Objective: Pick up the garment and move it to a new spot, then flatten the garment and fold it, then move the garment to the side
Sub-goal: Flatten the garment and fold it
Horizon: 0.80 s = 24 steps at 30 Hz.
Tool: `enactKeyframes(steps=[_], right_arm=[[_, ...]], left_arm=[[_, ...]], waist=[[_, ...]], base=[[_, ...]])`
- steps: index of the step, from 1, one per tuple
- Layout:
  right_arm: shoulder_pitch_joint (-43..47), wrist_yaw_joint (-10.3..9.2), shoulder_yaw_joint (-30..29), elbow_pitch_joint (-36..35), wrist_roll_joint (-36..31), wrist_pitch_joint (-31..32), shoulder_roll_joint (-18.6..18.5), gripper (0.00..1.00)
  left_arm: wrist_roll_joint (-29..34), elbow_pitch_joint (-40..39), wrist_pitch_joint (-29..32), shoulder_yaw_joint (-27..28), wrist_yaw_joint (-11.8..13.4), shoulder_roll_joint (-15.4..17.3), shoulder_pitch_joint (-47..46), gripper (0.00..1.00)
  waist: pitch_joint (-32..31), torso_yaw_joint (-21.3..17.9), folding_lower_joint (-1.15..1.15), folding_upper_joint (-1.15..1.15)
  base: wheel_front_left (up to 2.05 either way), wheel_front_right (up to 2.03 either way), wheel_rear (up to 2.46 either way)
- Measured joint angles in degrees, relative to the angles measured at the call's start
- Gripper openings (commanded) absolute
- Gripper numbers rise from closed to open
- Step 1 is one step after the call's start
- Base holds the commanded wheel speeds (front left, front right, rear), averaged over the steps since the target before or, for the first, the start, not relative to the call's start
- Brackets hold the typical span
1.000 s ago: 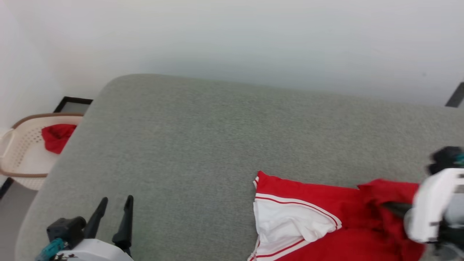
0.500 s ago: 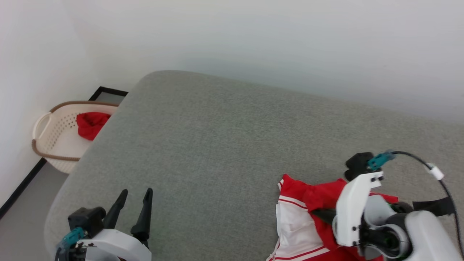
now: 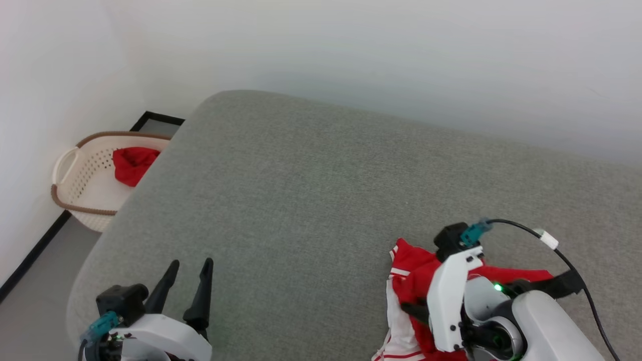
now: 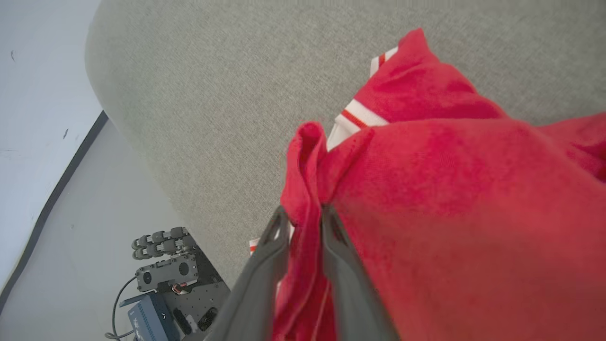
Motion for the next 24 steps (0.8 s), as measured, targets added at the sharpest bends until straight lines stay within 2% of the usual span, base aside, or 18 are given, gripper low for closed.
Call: enactKeyframes(steps=[10,13,19,24], right_arm=[[-1.61,0.0,3.97,-6.9,3.96,-0.79,-2.9,1.0],[-1.38,0.0,3.99,-10.26,4.1,-2.02,-5.35,1.0],[0.11,0.01,3.31,-15.07,3.56,-10.28,-11.58,1.0],[2.05,0.0,2.12,-15.99,1.88,-21.13,-16.15,1.0]], left_arm=[[0.63,0.03,-0.1,1.69,0.02,0.48,1.32,1.0],[1.14,-0.74,-0.11,2.42,0.18,0.79,2.02,1.0],[2.22,-2.59,-0.2,4.65,0.53,1.53,4.18,1.0],[3.81,-4.49,-0.2,6.57,1.26,1.7,6.21,1.0]], waist=[[-0.55,-2.96,0.0,0.0],[-0.9,-4.23,0.0,0.0],[-1.55,-7.34,0.0,0.0],[-1.84,-10.57,0.0,0.0]], base=[[0.0,0.0,0.0],[0.0,0.0,0.0],[0.0,0.0,0.0],[0.0,0.0,0.0]])
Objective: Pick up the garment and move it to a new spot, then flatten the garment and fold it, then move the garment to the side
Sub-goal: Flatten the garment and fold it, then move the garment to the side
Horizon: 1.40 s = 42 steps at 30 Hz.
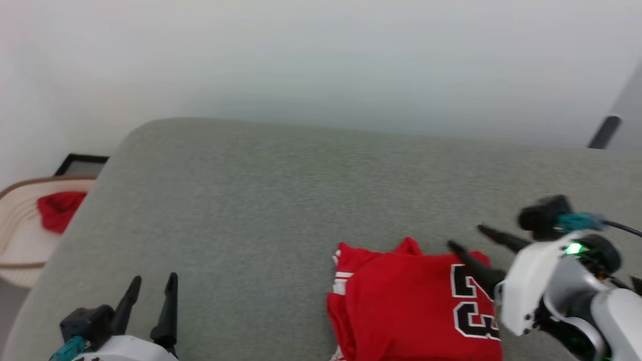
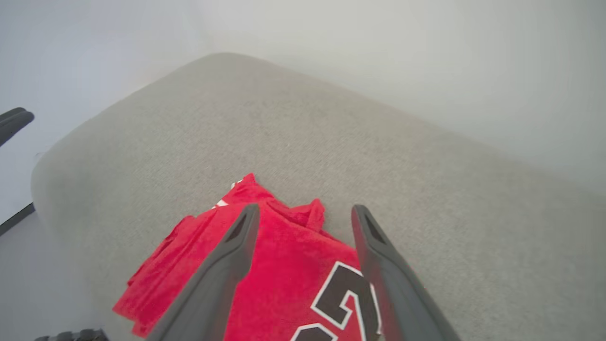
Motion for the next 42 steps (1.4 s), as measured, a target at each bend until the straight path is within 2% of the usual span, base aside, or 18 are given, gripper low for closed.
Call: enactKeyframes(steps=[4,11,17,26,33,42], right_arm=[[2.01,0.01,-1.52,0.65,-1.62,-11.11,-2.75,1.0],[8.25,0.01,-6.24,4.79,-4.01,-28.16,-5.03,1.0],[13.26,0.0,-10.17,9.49,-4.46,-36.52,-5.17,1.0],[17.96,0.01,-14.13,10.71,-5.0,-39.8,-3.46,1.0],[20.04,0.0,-17.14,7.26,-7.46,-38.12,-1.22,1.0],[21.25,0.01,-18.52,5.05,-8.65,-35.76,-0.07,1.0]], left_arm=[[1.7,-1.83,0.0,1.41,0.26,-0.03,1.17,1.0],[4.32,-3.83,-0.02,3.83,0.23,-0.29,3.35,1.0],[5.44,-4.66,-0.03,5.98,-0.4,-0.53,5.08,1.0],[8.55,-6.21,-0.03,8.95,-1.78,-1.56,7.08,1.0],[11.27,-7.05,-0.03,10.89,-2.89,-2.99,7.83,1.0],[12.92,-6.58,-0.03,11.8,-4.27,-4.32,7.71,1.0]], waist=[[-0.16,-2.66,0.0,0.0],[-0.64,-6.62,0.0,0.0],[-1.44,-8.97,0.0,0.0],[-2.45,-10.77,0.0,0.0],[-2.75,-11.05,0.0,0.0],[-2.75,-10.24,0.0,0.0]], base=[[0.0,0.0,0.0],[0.0,0.0,0.0],[0.0,0.0,0.0],[0.0,0.0,0.0],[0.0,0.0,0.0],[0.0,0.0,0.0]])
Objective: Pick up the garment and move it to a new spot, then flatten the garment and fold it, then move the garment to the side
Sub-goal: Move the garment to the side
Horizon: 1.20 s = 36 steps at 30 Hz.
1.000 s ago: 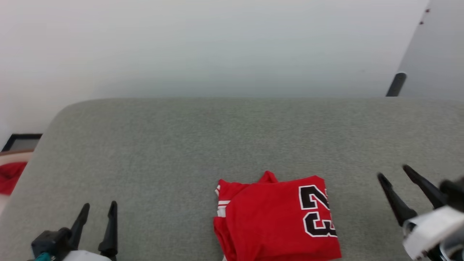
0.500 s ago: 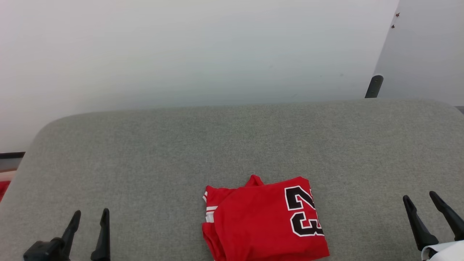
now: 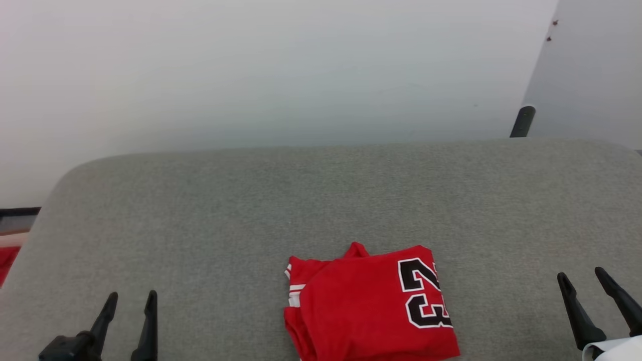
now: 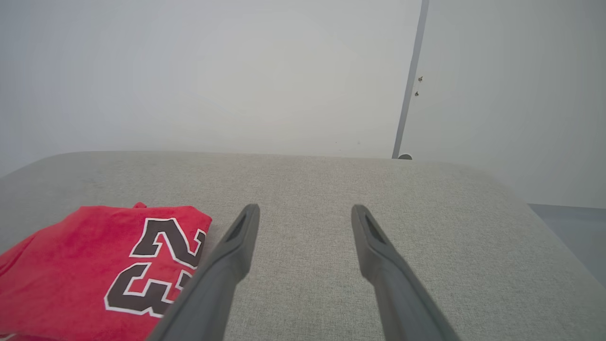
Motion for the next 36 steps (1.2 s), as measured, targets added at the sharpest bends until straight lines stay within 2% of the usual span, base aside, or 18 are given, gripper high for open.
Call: enactKeyframes(steps=[5,13,24,36], right_arm=[[0.02,0.0,0.6,-0.59,-0.23,1.1,0.4,1.0],[-2.35,0.0,5.03,1.98,1.35,1.1,-0.24,1.0],[-5.25,0.0,9.57,6.59,4.36,4.67,-1.14,1.0],[-9.66,0.0,13.16,12.24,9.13,15.8,-1.65,1.0]], left_arm=[[0.25,0.2,0.0,0.48,-0.3,-0.2,-0.59,1.0],[0.63,0.45,0.0,2.08,-0.55,0.31,-0.81,1.0],[0.52,0.56,0.0,-0.29,-0.78,-0.38,-3.38,1.0],[0.35,0.15,0.0,-1.1,-0.85,-1.68,-7.11,1.0]], waist=[[0.0,1.87,0.0,0.0],[0.15,6.56,0.0,0.0],[2.0,12.1,0.0,0.0],[9.18,14.49,0.0,0.0]], base=[[0.0,0.0,0.0],[0.0,0.0,0.0],[0.0,0.0,0.0],[0.0,0.0,0.0]])
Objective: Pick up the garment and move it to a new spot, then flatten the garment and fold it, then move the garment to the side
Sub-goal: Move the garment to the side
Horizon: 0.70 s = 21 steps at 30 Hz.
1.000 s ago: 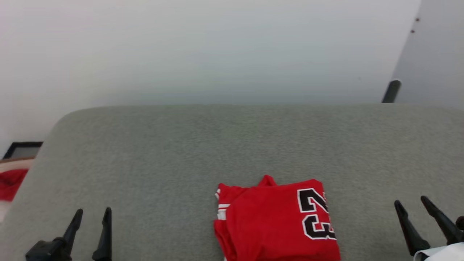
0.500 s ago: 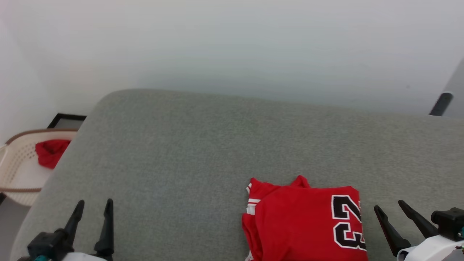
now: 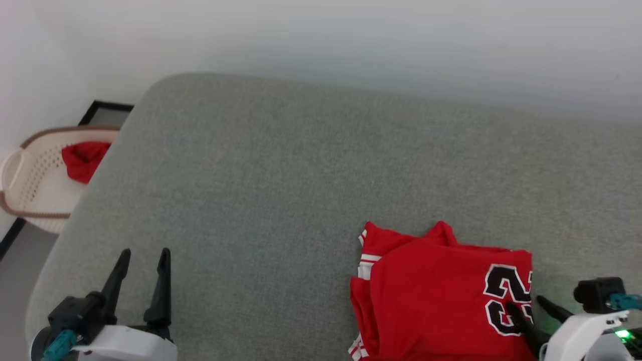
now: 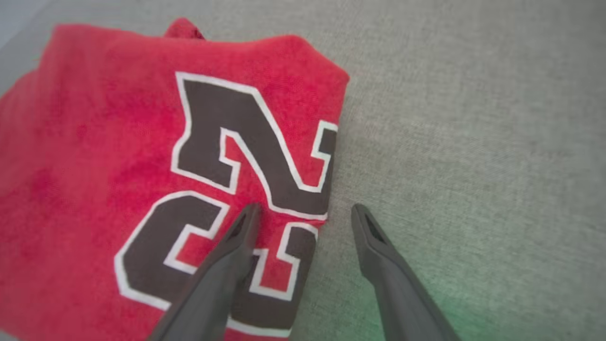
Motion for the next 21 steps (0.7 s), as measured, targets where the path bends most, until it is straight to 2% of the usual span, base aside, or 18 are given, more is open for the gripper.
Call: enactKeyframes(steps=[9,10,11,12,21], right_arm=[[-3.94,0.0,1.78,1.4,4.09,9.37,-0.38,1.0],[-4.45,0.0,2.03,1.46,4.24,10.78,-0.6,0.81],[-4.9,0.0,2.27,1.44,4.26,11.93,-0.91,0.08],[-5.13,0.0,2.58,1.31,4.34,12.55,-1.16,0.0],[-7.28,0.26,3.21,0.55,5.17,15.3,-3.47,0.0]], left_arm=[[-0.59,0.31,0.0,-0.85,-0.01,-0.15,-1.32,1.0],[-0.67,0.41,0.0,-0.91,-0.01,-0.19,-1.51,1.0],[-0.76,0.48,0.0,-0.93,-0.01,-0.21,-1.59,1.0],[-0.76,0.56,0.0,-0.92,-0.01,-0.24,-1.6,1.0],[-0.97,0.88,0.0,-0.9,-0.01,-0.49,-1.54,1.0]], waist=[[3.23,1.2,0.0,0.0],[3.36,1.33,0.0,0.0],[3.47,1.43,0.0,0.0],[3.55,1.51,0.0,0.0],[3.16,1.28,0.0,0.0]], base=[[0.0,0.0,0.0],[0.0,0.0,0.0],[0.0,0.0,0.0],[0.0,0.0,0.0],[0.0,0.0,0.0]])
